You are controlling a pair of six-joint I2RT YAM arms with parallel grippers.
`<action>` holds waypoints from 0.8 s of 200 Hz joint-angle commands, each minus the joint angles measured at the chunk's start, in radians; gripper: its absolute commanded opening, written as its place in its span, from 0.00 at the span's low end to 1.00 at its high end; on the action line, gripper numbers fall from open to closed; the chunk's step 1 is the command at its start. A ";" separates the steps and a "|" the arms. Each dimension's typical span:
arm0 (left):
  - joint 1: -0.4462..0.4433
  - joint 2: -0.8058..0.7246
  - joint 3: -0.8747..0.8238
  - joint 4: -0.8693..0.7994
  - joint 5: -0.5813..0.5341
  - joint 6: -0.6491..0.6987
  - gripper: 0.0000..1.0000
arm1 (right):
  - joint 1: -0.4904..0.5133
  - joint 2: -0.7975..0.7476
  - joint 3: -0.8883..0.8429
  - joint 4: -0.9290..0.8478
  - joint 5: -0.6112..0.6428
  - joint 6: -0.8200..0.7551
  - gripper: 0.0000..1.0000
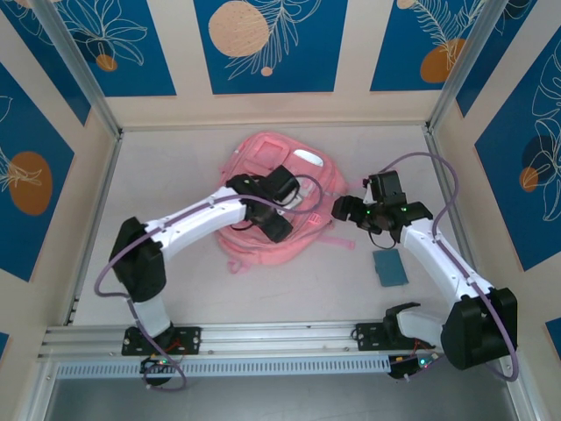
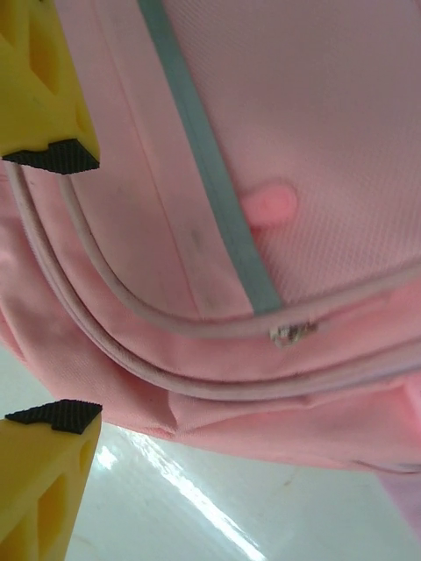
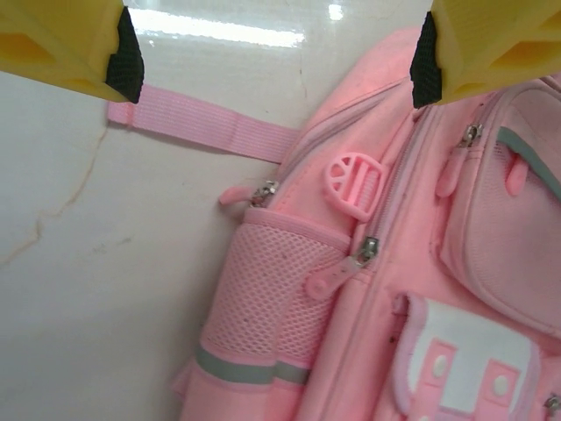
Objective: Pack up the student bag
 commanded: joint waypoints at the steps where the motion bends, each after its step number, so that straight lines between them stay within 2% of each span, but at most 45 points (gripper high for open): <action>1: -0.017 0.056 0.052 -0.072 -0.130 0.117 0.68 | -0.034 -0.017 -0.027 -0.014 -0.090 0.040 0.82; 44: -0.007 0.081 0.030 -0.035 -0.234 0.223 0.67 | -0.052 -0.012 -0.074 0.035 -0.188 0.093 0.81; 72: 0.029 0.082 0.021 -0.039 -0.219 0.284 0.67 | -0.041 0.020 -0.126 0.114 -0.294 0.160 0.81; 113: 0.041 0.119 0.000 -0.060 -0.057 0.317 0.69 | 0.018 0.096 -0.161 0.208 -0.357 0.252 0.80; 132: 0.041 0.158 0.025 -0.071 0.000 0.291 0.66 | 0.036 0.138 -0.142 0.201 -0.337 0.266 0.78; 160: 0.037 0.196 0.046 -0.044 0.142 0.224 0.57 | 0.025 0.166 -0.113 0.160 -0.270 0.254 0.78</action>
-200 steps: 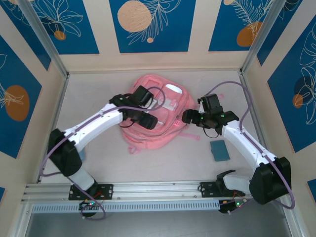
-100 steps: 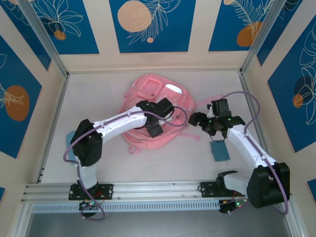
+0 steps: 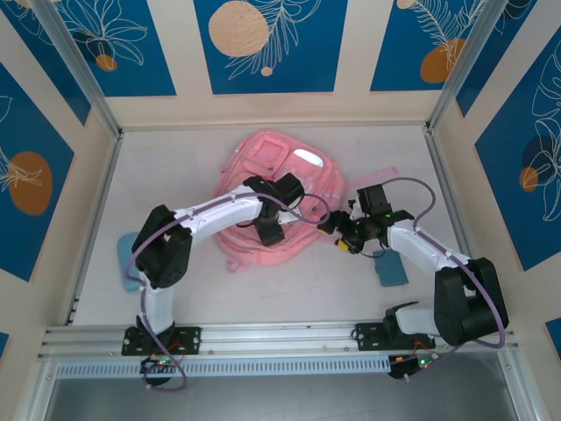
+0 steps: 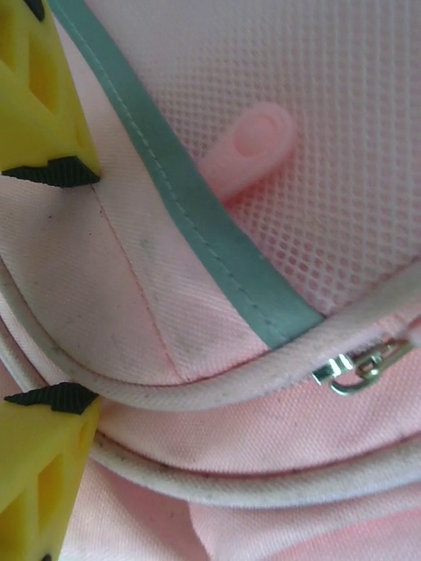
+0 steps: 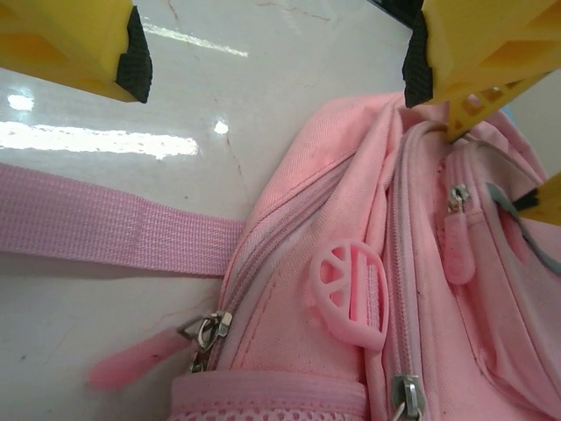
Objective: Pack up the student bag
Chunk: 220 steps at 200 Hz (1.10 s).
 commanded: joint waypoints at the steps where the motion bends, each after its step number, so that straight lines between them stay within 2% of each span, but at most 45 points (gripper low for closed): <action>1: 0.000 0.037 0.029 -0.006 0.180 -0.049 0.57 | -0.009 0.016 0.036 -0.022 0.033 0.017 0.78; 28: -0.022 0.034 0.011 0.087 0.273 -0.118 0.51 | -0.048 0.029 0.059 -0.053 0.064 -0.011 0.77; 58: -0.047 0.028 0.006 0.175 0.272 -0.181 0.48 | -0.099 0.030 0.065 -0.067 0.070 -0.032 0.77; 71: -0.053 0.028 0.017 0.187 0.243 -0.197 0.48 | -0.118 0.028 0.065 -0.070 0.069 -0.038 0.77; 112: -0.066 0.027 0.049 0.174 0.046 -0.226 0.49 | -0.141 0.016 0.065 -0.077 0.065 -0.050 0.77; 133: -0.072 0.028 0.045 0.161 0.023 -0.205 0.58 | -0.145 0.017 0.066 -0.077 0.063 -0.050 0.77; 164: -0.089 0.046 0.048 0.127 0.015 -0.168 0.65 | -0.146 0.018 0.073 -0.075 0.057 -0.047 0.77; 203: -0.097 0.085 0.070 0.106 -0.050 -0.158 0.66 | -0.146 0.020 0.075 -0.075 0.053 -0.044 0.77; 220: -0.099 0.088 0.077 0.103 -0.053 -0.153 0.61 | -0.145 0.021 0.073 -0.076 0.053 -0.046 0.76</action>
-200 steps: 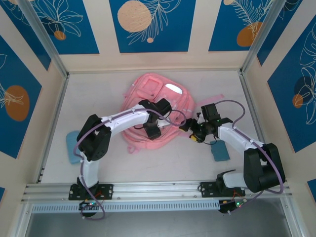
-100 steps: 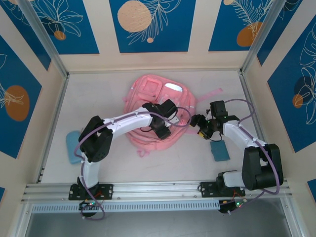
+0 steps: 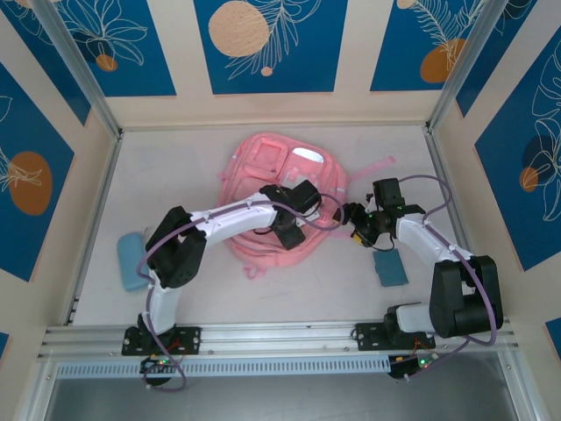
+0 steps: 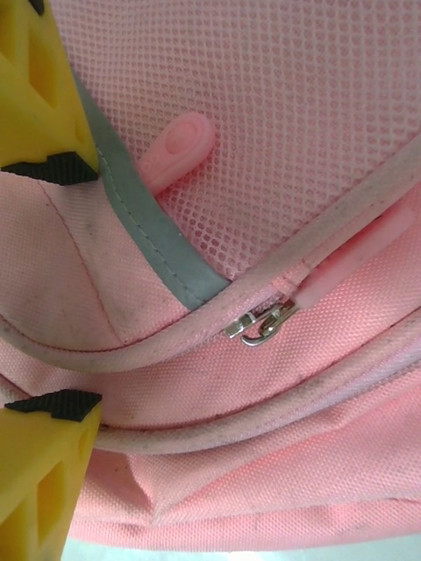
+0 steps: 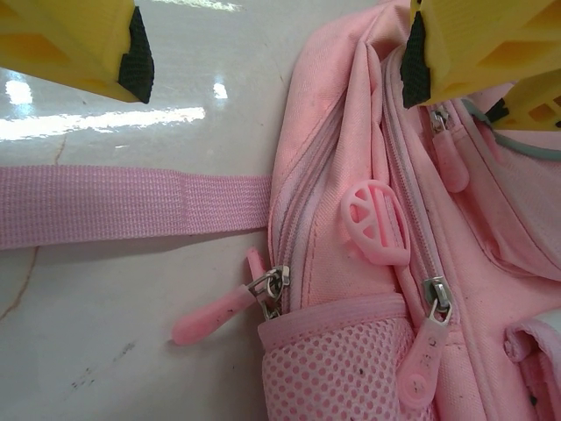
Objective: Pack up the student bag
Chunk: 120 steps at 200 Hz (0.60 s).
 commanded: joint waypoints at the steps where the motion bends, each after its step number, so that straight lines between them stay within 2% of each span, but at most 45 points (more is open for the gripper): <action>1: -0.008 0.023 0.032 -0.028 -0.043 0.026 0.61 | -0.004 -0.003 0.028 -0.026 -0.014 -0.013 0.76; 15: -0.008 0.014 0.040 -0.028 -0.055 0.026 0.51 | -0.005 -0.005 0.031 -0.028 -0.006 -0.021 0.76; 32: -0.007 -0.011 0.047 -0.025 -0.072 0.026 0.32 | -0.004 -0.003 0.041 -0.025 -0.005 -0.046 0.75; 67: -0.007 -0.090 0.032 -0.021 -0.093 0.039 0.10 | 0.008 0.020 0.114 0.000 -0.035 -0.122 0.73; 91: -0.007 -0.160 -0.008 0.010 -0.123 0.041 0.03 | 0.008 0.084 0.180 0.037 -0.098 -0.166 0.73; 120: -0.002 -0.244 -0.055 0.056 -0.153 0.041 0.01 | 0.010 0.217 0.294 0.031 -0.181 -0.266 0.70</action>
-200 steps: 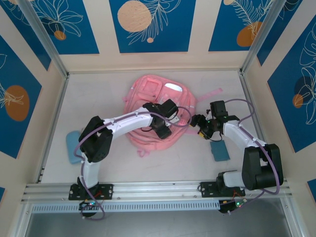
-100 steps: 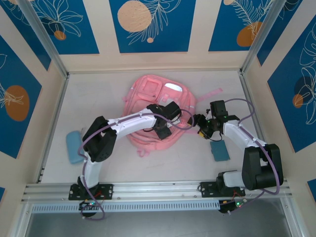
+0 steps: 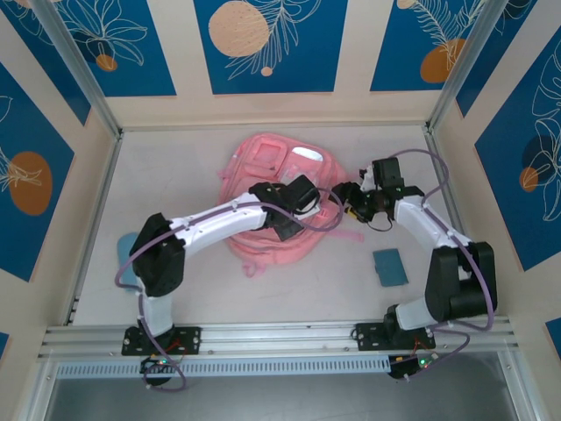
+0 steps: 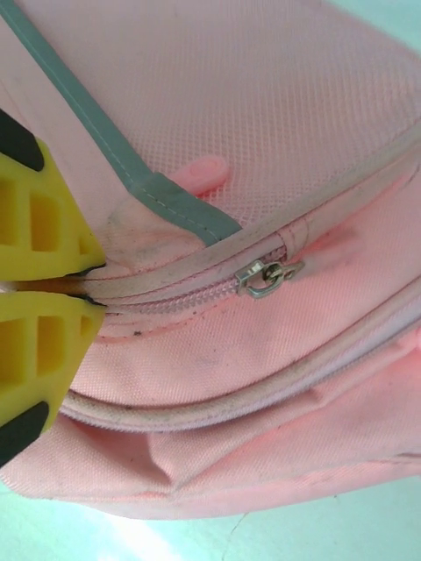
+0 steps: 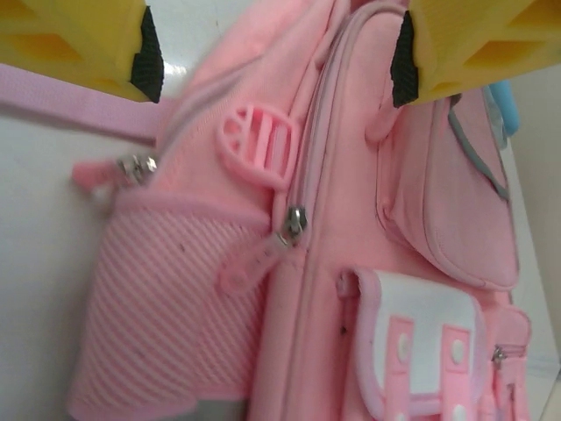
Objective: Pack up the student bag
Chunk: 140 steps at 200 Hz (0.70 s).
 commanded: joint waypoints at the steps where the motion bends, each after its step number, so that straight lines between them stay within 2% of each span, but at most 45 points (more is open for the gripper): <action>1: 0.010 -0.097 -0.028 0.043 -0.069 0.004 0.01 | 0.006 0.094 0.085 0.001 -0.101 -0.115 0.70; 67: 0.021 -0.144 -0.075 0.052 -0.071 -0.002 0.00 | 0.010 0.355 0.287 -0.032 -0.300 -0.287 0.77; 84: 0.020 -0.141 -0.078 0.056 -0.068 -0.005 0.00 | 0.016 0.400 0.314 -0.057 -0.299 -0.313 0.81; 107: 0.022 -0.137 -0.076 0.061 -0.068 -0.006 0.00 | 0.019 0.416 0.307 -0.060 -0.295 -0.329 0.87; 140: 0.023 -0.134 -0.075 0.065 -0.071 -0.005 0.00 | 0.019 0.395 0.267 -0.049 -0.435 -0.349 0.87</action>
